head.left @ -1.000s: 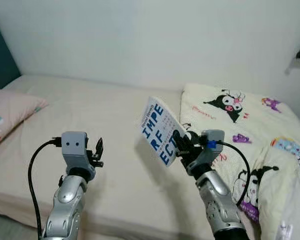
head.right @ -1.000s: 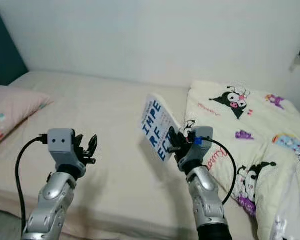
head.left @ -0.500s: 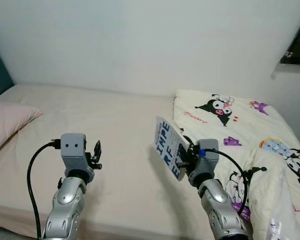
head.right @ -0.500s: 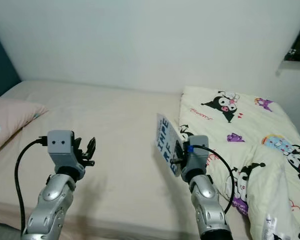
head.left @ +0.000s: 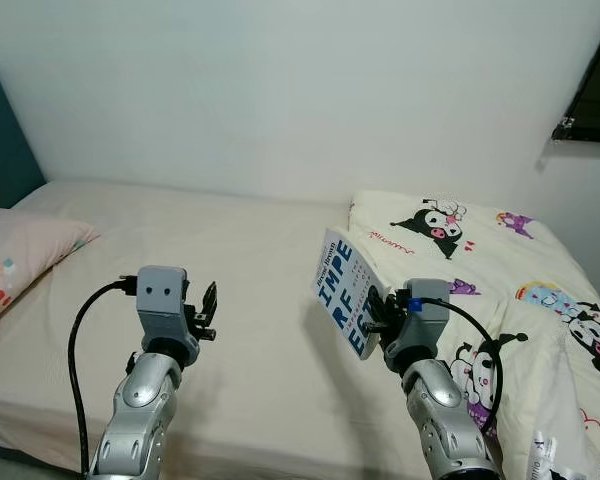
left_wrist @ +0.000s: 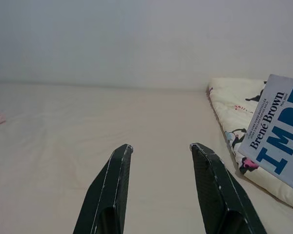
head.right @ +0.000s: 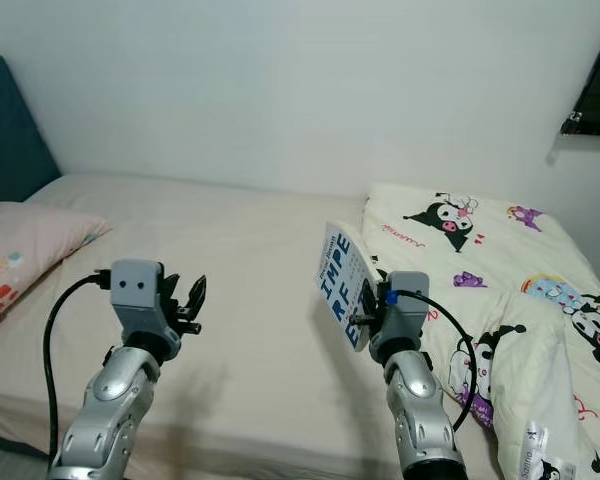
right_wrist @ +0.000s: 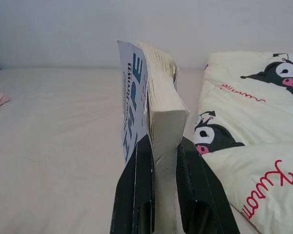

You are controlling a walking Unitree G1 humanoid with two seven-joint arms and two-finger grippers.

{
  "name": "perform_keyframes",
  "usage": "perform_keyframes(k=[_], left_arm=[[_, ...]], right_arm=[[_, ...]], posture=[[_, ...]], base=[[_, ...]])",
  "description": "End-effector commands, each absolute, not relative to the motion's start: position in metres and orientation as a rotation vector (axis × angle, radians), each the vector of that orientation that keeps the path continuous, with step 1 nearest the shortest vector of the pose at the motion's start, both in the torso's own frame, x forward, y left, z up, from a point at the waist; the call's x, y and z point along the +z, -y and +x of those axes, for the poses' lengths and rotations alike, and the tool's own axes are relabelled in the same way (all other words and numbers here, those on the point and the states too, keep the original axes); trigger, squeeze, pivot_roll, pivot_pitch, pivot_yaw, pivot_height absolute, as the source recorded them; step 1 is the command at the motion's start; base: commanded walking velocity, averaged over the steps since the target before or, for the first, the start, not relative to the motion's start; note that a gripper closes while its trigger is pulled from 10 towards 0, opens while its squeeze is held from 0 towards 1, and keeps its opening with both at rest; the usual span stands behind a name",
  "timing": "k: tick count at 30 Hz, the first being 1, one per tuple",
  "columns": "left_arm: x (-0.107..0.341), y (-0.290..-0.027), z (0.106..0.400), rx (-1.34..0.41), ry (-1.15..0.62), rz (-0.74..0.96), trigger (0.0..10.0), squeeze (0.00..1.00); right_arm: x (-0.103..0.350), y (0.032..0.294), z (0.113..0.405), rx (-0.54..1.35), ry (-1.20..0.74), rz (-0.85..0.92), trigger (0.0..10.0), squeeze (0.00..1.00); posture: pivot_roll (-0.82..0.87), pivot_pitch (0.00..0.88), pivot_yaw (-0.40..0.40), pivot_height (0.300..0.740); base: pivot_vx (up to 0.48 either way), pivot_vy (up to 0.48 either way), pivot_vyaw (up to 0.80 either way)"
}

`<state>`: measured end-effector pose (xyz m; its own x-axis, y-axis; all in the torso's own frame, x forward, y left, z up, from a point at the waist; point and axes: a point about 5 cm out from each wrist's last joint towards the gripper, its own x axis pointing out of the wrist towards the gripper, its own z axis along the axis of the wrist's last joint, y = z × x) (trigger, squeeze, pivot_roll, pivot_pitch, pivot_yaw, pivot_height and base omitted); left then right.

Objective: Clean up the room

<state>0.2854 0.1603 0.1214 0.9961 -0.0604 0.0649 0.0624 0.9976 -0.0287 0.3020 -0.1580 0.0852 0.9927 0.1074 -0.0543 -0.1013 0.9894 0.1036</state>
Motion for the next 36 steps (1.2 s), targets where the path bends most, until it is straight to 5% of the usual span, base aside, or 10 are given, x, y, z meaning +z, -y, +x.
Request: perform_keyframes(k=[1,19,36], left_arm=[[0.1231,-0.1568,0.2884,-0.088,0.074,-0.022,10.0,0.0],[0.1247,-0.155,0.2915,-0.105,0.077,-0.03,10.0,0.0],[0.1255,-0.1545,0.2922,-0.117,0.081,-0.032,10.0,0.0]], right_arm=[[0.091,0.1557,0.302,0.112,-0.012,0.109,10.0,0.0],[0.0911,0.1551,0.3029,0.113,-0.01,0.108,10.0,0.0],[0.0909,0.1559,0.3032,0.107,-0.009,0.109,10.0,0.0]], posture=[[0.06,0.0,-0.044,0.74],[0.06,0.0,-0.045,0.74],[0.06,0.0,-0.043,0.74]], base=[[0.0,0.0,0.0],[0.0,0.0,0.0],[0.0,0.464,0.0]])
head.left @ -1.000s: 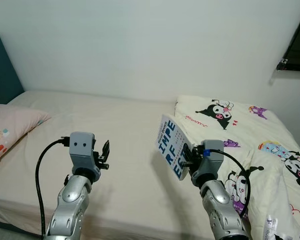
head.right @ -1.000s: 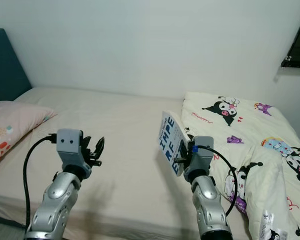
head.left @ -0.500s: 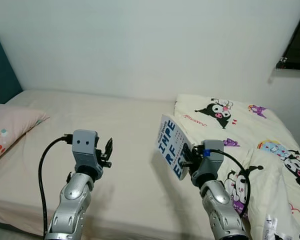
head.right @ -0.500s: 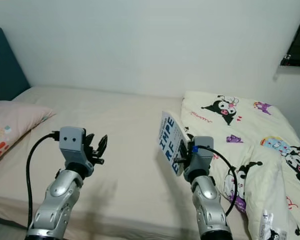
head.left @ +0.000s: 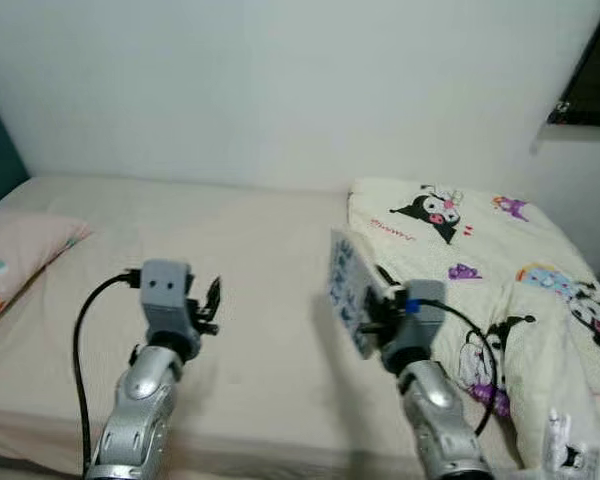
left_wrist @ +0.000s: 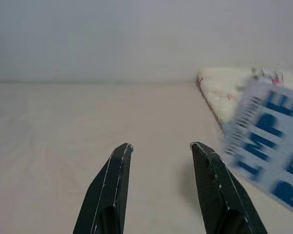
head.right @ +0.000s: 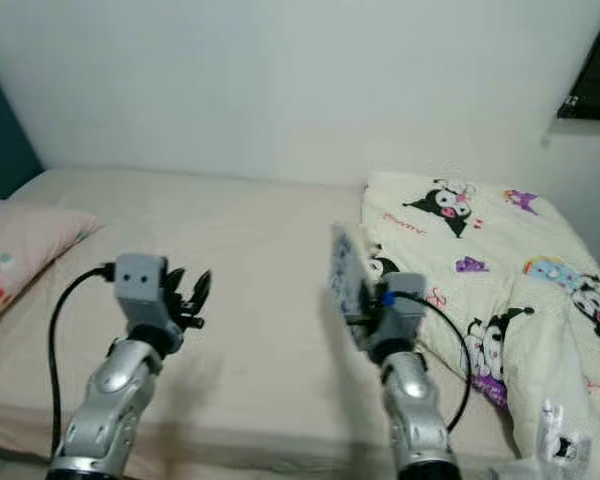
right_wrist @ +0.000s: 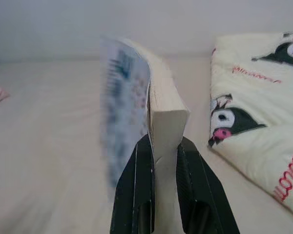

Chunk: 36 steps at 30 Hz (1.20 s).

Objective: Clean up the room

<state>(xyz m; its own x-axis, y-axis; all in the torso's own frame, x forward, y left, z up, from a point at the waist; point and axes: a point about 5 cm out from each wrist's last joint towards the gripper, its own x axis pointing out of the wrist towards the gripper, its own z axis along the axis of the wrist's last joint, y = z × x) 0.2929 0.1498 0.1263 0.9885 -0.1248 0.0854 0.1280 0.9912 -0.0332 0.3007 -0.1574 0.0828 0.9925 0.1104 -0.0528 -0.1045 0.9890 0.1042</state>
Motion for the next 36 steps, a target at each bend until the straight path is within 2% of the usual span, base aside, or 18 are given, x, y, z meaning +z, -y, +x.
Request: perform_keyframes(k=[1,36], left_arm=[[0.1257,-0.1545,0.2921,-0.117,0.082,-0.031,10.0,0.0],[0.1307,-0.1559,0.2937,-0.138,0.086,-0.012,10.0,0.0]], right_arm=[[0.0909,0.1557,0.3031,0.107,-0.01,0.11,10.0,0.0],[0.0872,0.1494,0.3049,0.096,-0.014,0.141,10.0,0.0]], posture=[[0.06,0.0,-0.042,0.74],[0.09,0.0,-0.028,0.74]], base=[[0.0,0.48,0.0],[0.0,0.464,0.0]])
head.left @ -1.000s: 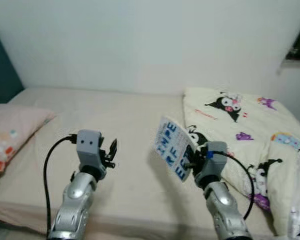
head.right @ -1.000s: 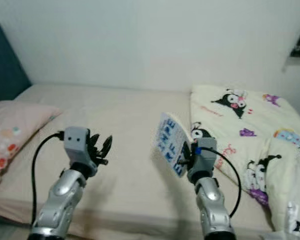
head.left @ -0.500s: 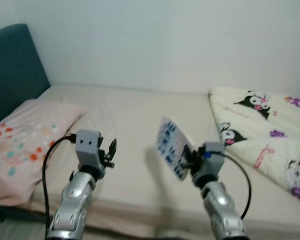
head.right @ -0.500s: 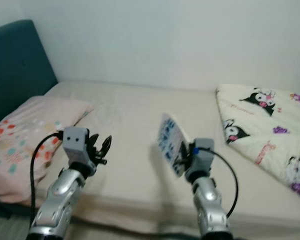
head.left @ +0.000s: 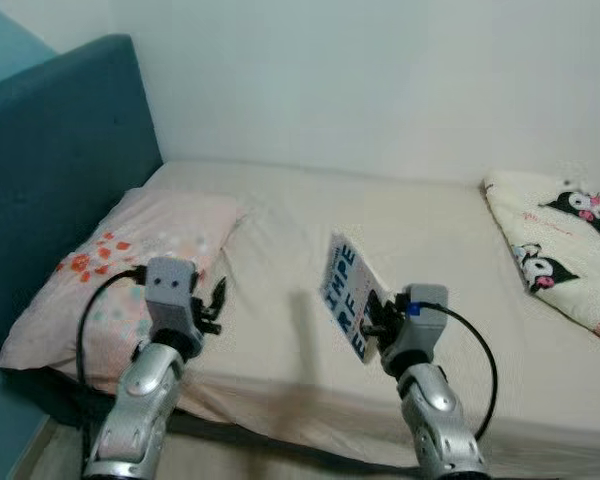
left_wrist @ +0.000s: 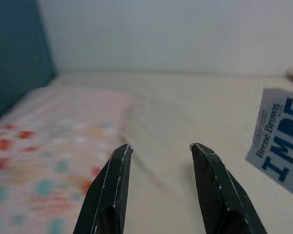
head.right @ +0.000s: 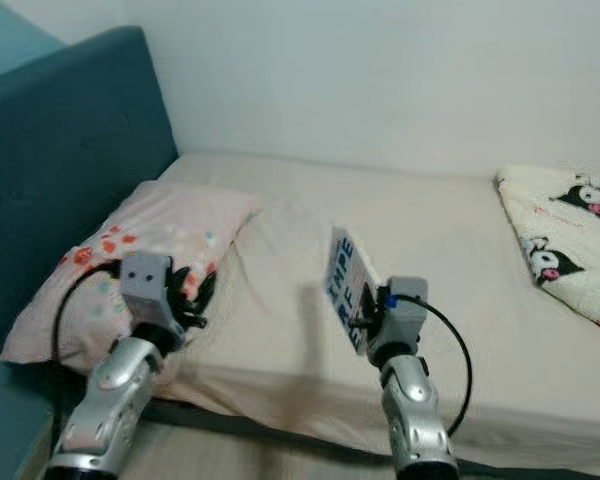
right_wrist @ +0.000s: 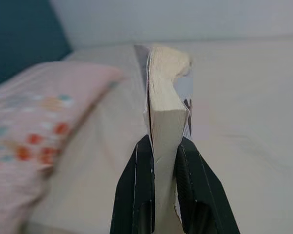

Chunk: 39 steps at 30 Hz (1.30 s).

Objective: Clean up the room

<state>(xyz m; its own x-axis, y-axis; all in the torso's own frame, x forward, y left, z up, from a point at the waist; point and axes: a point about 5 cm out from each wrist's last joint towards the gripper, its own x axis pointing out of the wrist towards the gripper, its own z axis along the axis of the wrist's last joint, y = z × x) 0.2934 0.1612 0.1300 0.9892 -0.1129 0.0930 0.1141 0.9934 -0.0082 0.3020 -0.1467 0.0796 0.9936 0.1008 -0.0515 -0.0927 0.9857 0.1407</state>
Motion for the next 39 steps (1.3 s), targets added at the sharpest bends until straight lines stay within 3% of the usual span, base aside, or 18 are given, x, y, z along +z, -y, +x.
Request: perform_keyframes(k=[1,20,39], left_arm=[[0.131,-0.156,0.294,-0.138,0.086,-0.012,10.0,0.0],[0.135,-0.143,0.296,-0.19,0.102,0.03,10.0,0.0],[0.132,-0.14,0.298,-0.173,0.089,0.03,10.0,0.0]], right_arm=[[0.087,0.149,0.305,0.096,-0.014,0.141,10.0,0.0],[0.087,0.151,0.305,0.073,0.0,0.158,10.0,0.0],[0.088,0.153,0.305,0.098,-0.006,0.13,10.0,0.0]], posture=[[0.09,0.0,-0.028,0.74],[0.09,0.0,-0.005,0.74],[0.07,0.0,-0.009,0.74]], base=[[0.0,0.0,0.0],[0.0,-0.455,0.0],[0.0,0.0,0.0]])
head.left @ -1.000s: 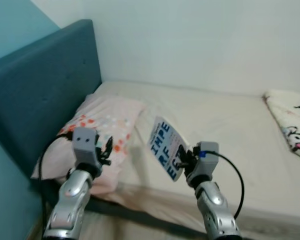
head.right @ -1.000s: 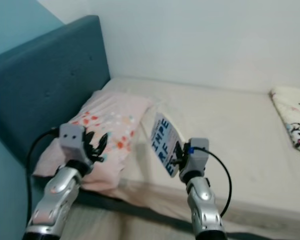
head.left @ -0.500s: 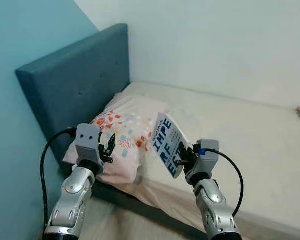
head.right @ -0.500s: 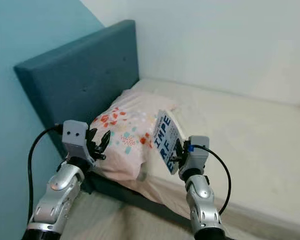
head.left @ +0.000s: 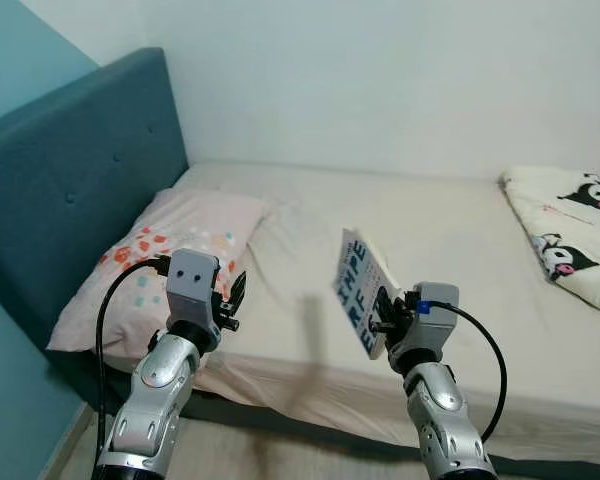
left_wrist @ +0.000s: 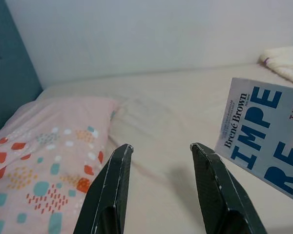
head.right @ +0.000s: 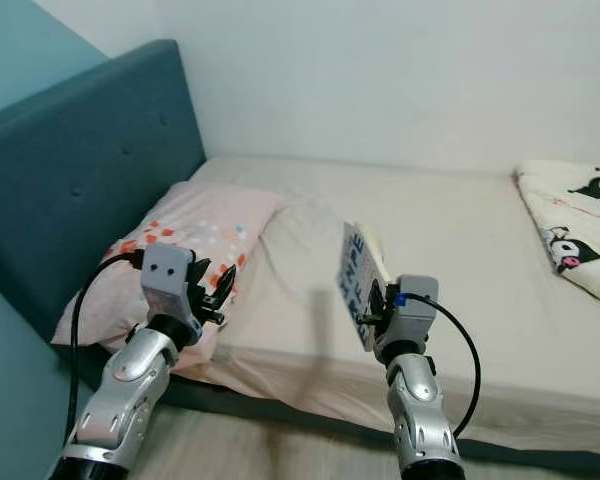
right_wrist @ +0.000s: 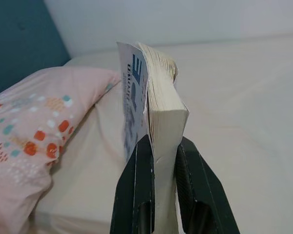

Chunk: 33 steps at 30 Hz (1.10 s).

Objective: Clean up the room

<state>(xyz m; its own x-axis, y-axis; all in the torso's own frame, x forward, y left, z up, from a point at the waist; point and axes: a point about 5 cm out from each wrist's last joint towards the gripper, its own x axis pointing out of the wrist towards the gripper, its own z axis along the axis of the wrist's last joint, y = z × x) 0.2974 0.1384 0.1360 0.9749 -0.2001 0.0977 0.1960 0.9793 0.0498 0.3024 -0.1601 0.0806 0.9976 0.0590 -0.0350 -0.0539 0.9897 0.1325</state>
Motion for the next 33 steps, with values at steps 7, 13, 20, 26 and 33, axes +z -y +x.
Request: perform_keyframes(k=[7,13,20,26,33], left_arm=[[0.136,-0.145,0.3,-0.127,0.112,0.006,10.0,0.0],[0.137,-0.146,0.301,-0.113,0.117,0.0,10.0,0.0],[0.136,-0.147,0.299,-0.106,0.113,-0.002,10.0,0.0],[0.136,-0.147,0.3,-0.098,0.114,-0.004,10.0,0.0],[0.136,-0.148,0.3,-0.094,0.112,-0.004,10.0,0.0]], right_arm=[[0.089,0.15,0.305,0.155,-0.008,0.088,10.0,0.0],[0.087,0.141,0.304,0.24,-0.025,0.029,10.0,0.0],[0.086,0.137,0.303,0.285,-0.038,0.054,10.0,0.0],[0.085,0.136,0.303,0.291,-0.04,0.052,10.0,0.0],[0.085,0.136,0.302,0.301,-0.046,0.052,10.0,0.0]], posture=[[0.06,0.0,-0.019,0.74],[0.06,0.0,-0.027,0.74],[0.06,0.0,-0.032,0.74],[0.06,0.0,-0.032,0.74],[0.06,0.0,-0.034,0.74]], base=[[0.076,0.0,0.3],[0.327,0.0,0.8],[0.371,0.0,0.1],[0.371,0.0,0.0],[0.37,0.0,0.0]])
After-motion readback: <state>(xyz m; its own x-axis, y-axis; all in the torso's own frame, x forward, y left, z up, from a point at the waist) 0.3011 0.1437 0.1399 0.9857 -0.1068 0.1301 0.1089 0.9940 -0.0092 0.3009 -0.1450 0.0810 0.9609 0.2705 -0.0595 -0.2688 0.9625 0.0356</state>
